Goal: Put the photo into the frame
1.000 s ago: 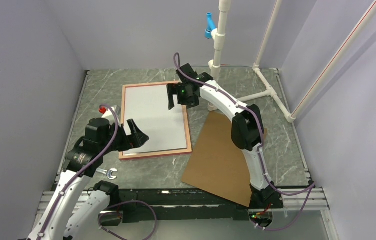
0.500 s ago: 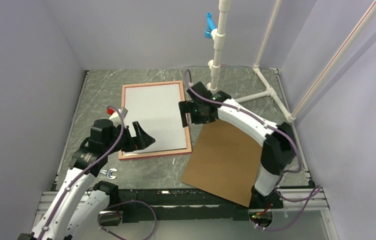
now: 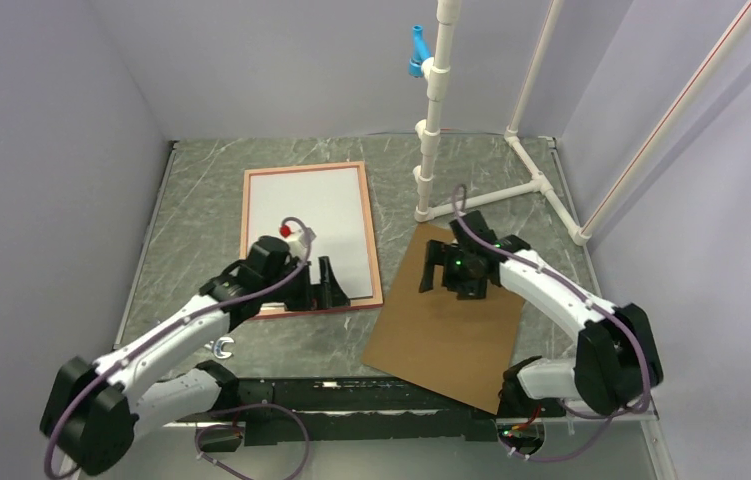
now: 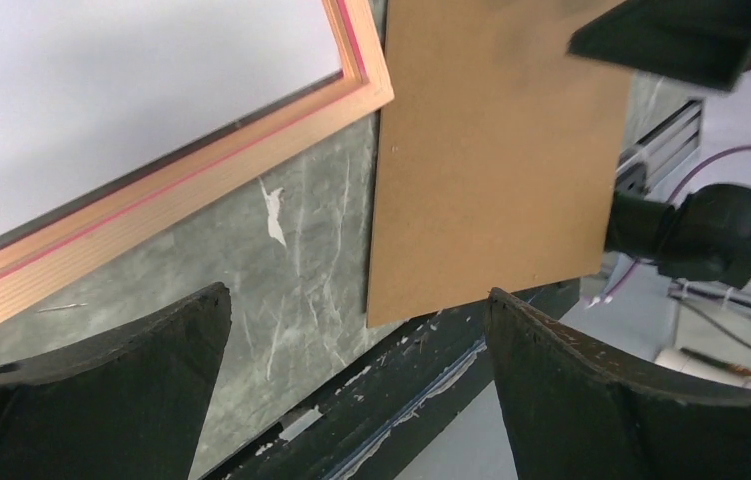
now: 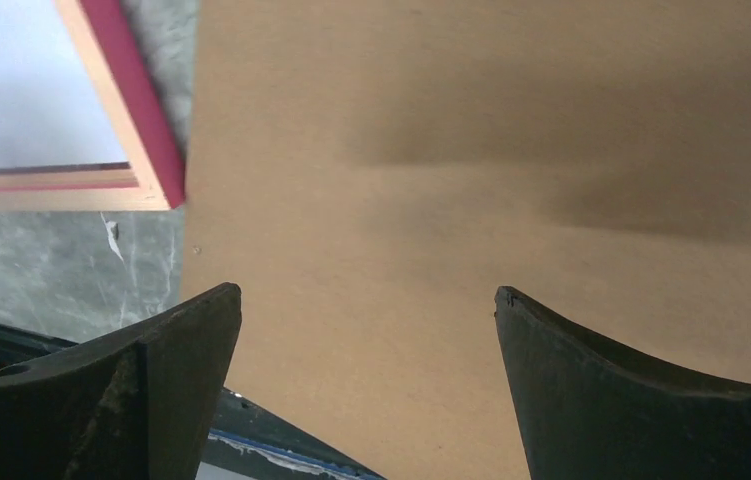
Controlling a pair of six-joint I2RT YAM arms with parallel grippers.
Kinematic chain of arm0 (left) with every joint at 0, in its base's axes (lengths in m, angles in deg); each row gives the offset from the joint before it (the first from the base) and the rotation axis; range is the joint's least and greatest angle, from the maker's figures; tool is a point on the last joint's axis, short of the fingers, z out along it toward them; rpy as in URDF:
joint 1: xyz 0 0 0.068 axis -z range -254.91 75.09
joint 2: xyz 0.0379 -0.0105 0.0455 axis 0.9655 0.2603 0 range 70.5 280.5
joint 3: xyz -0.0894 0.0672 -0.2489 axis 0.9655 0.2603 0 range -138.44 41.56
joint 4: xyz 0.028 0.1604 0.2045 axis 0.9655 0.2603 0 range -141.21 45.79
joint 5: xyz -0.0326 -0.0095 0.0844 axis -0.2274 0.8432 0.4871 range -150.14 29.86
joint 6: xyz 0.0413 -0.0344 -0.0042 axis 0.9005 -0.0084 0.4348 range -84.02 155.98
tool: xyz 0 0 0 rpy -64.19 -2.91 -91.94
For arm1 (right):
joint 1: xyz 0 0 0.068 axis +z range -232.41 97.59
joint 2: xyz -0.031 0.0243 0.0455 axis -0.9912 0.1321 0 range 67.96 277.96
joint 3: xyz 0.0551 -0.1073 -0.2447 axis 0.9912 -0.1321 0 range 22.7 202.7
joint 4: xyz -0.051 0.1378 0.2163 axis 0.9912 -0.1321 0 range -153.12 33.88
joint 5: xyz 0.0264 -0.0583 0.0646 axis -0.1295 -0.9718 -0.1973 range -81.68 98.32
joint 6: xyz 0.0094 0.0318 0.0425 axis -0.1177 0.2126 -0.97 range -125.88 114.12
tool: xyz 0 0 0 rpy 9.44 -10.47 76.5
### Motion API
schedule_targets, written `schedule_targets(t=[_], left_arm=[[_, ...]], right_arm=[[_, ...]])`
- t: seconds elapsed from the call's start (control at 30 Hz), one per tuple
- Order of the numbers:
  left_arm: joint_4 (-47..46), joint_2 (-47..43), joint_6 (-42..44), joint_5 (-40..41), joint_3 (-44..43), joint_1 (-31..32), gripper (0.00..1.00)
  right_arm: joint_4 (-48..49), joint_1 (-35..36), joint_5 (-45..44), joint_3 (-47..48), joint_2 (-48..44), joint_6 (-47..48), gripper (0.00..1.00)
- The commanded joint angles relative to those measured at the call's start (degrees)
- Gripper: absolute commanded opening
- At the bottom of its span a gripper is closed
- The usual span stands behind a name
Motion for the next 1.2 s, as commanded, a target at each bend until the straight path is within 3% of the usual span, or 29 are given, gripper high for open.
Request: schedule_targets(t=[0.0,0.2,0.47,0.77,0.9,1.17], left_arm=[[-4.0,8.4,-0.1,4.8,-5.4,6.4,0.99],[-2.2,22.7,1.9,8.7,-13.0,14.4,0.99],[2.9,36.4,3.8,11.2,-24.7,22.1,1.0],[5.9,42.0,3.0,13.5,-28.4,23.4,0.99],[6.0,44.1,2.5,13.4,-28.3,23.4,0.99],[6.6,47.3,0.2,14.9,-28.4,23.3,0.99]], right_arm=[[2.6,-7.3,5.9,-5.0,-7.7,-2.4,1.0],[-1.2,-17.6,5.1,-8.4,-17.0,-3.2,1.0],[-7.1,-32.2,3.0,-8.6,-19.8,-1.6,1.0],[-10.1,-43.8,0.7,-7.8,-17.4,-2.0,1.0],[-10.6,-46.6,-1.3,-7.9,-15.8,-2.2,1.0],[-4.0,-48.6,2.9,-15.3,-13.8,-4.9,1.0]])
